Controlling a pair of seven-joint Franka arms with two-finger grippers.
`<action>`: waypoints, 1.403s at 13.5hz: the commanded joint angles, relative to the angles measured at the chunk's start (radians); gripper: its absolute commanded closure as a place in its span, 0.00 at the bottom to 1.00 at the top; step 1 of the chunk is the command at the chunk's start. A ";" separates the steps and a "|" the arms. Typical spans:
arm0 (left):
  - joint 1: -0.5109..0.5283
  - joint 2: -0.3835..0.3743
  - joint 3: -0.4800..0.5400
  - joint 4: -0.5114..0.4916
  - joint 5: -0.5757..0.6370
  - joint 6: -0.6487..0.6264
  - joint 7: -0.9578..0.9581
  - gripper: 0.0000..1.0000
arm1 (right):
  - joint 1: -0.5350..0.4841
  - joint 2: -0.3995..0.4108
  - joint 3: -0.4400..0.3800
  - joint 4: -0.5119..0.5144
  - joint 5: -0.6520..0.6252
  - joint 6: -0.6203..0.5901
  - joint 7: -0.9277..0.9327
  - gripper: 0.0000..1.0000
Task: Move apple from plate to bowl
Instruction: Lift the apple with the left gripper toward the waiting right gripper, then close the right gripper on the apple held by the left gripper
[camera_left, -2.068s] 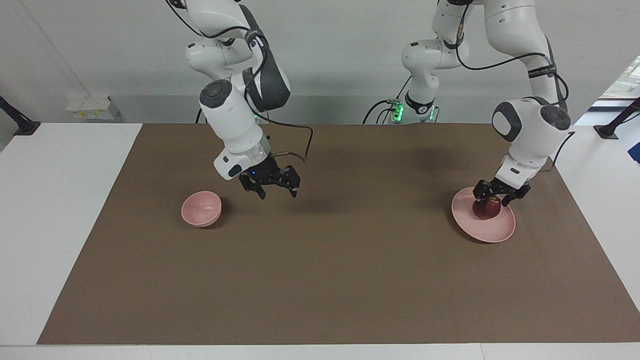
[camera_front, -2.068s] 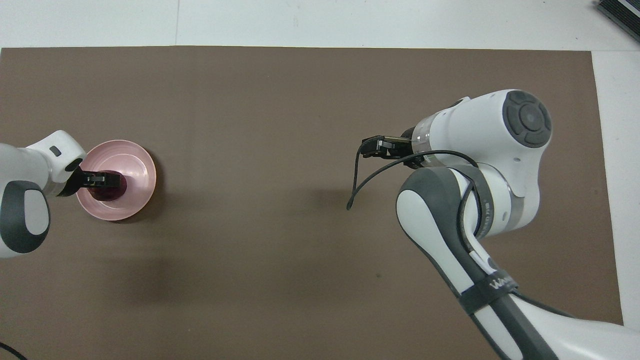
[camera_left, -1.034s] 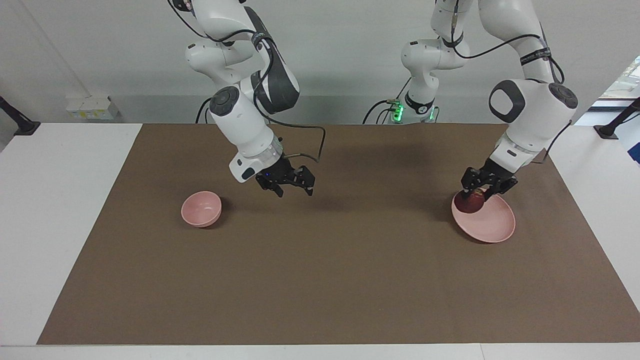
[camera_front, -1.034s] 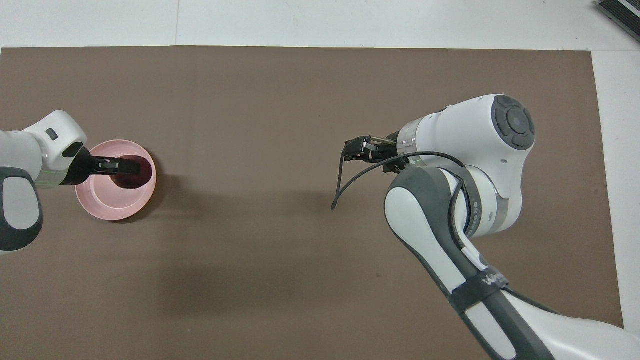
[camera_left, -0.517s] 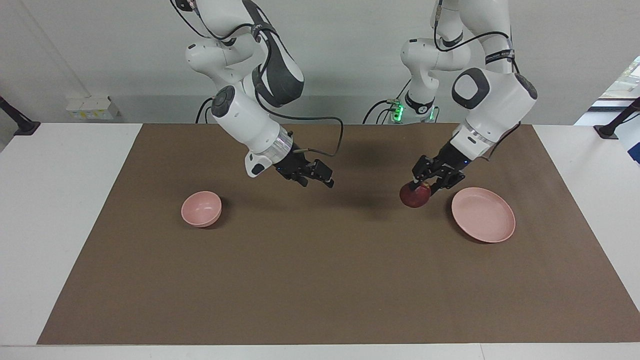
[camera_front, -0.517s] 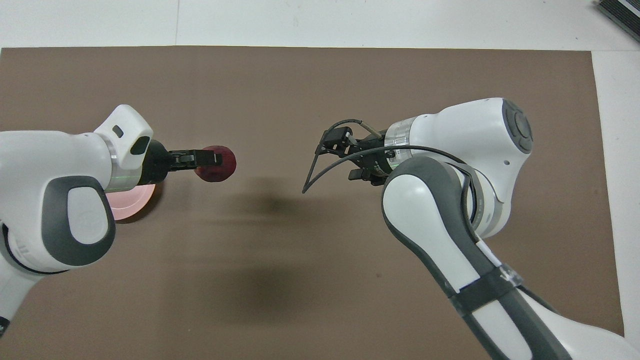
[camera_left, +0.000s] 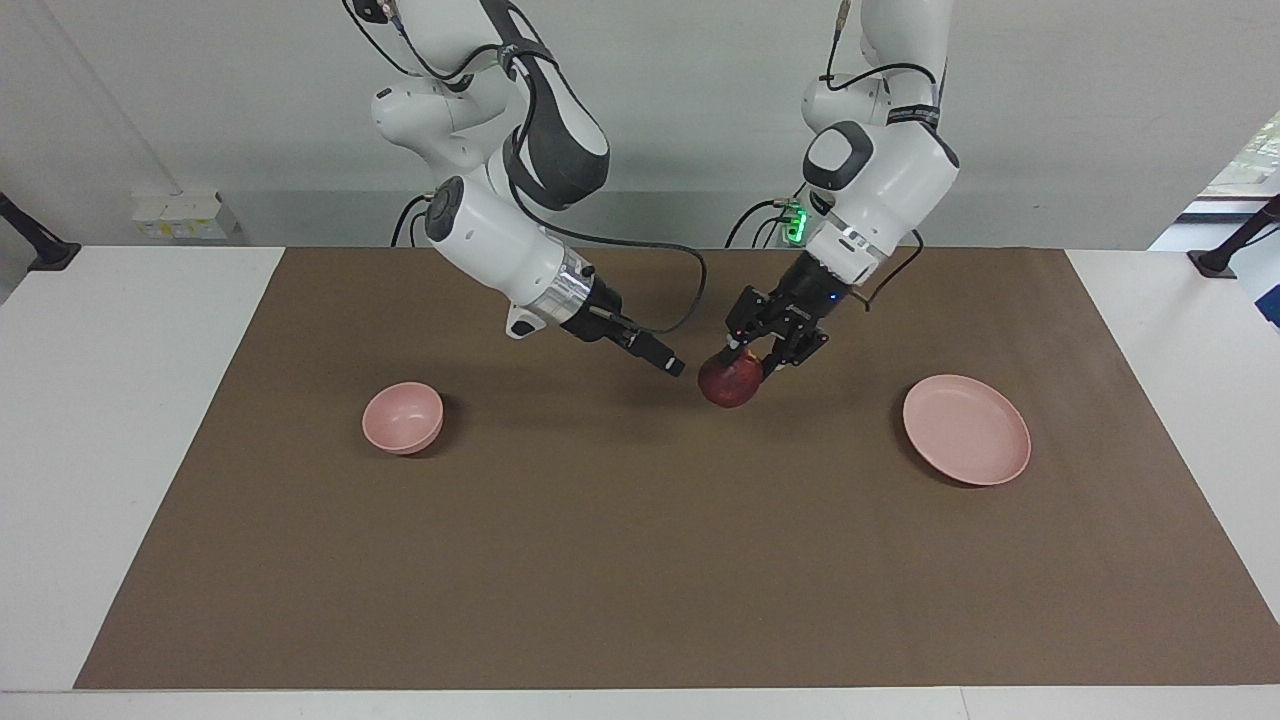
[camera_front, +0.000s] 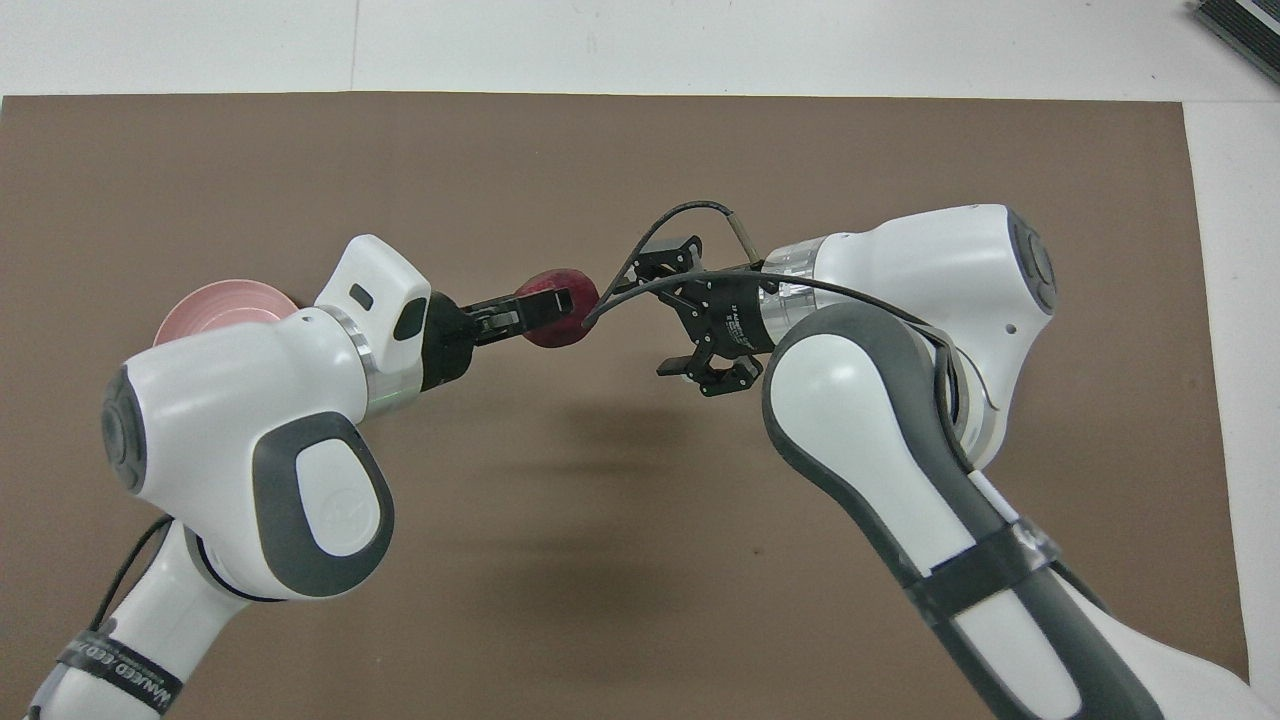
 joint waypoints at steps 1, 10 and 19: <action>-0.013 -0.022 -0.043 -0.023 -0.058 0.073 -0.010 1.00 | -0.028 0.034 0.004 0.060 0.065 -0.009 0.026 0.00; -0.025 -0.019 -0.109 -0.029 -0.132 0.225 -0.010 1.00 | -0.026 0.041 0.003 0.059 0.093 -0.014 0.026 0.00; -0.032 -0.016 -0.153 -0.026 -0.184 0.294 -0.011 1.00 | -0.100 0.038 0.003 0.071 0.108 -0.132 -0.014 1.00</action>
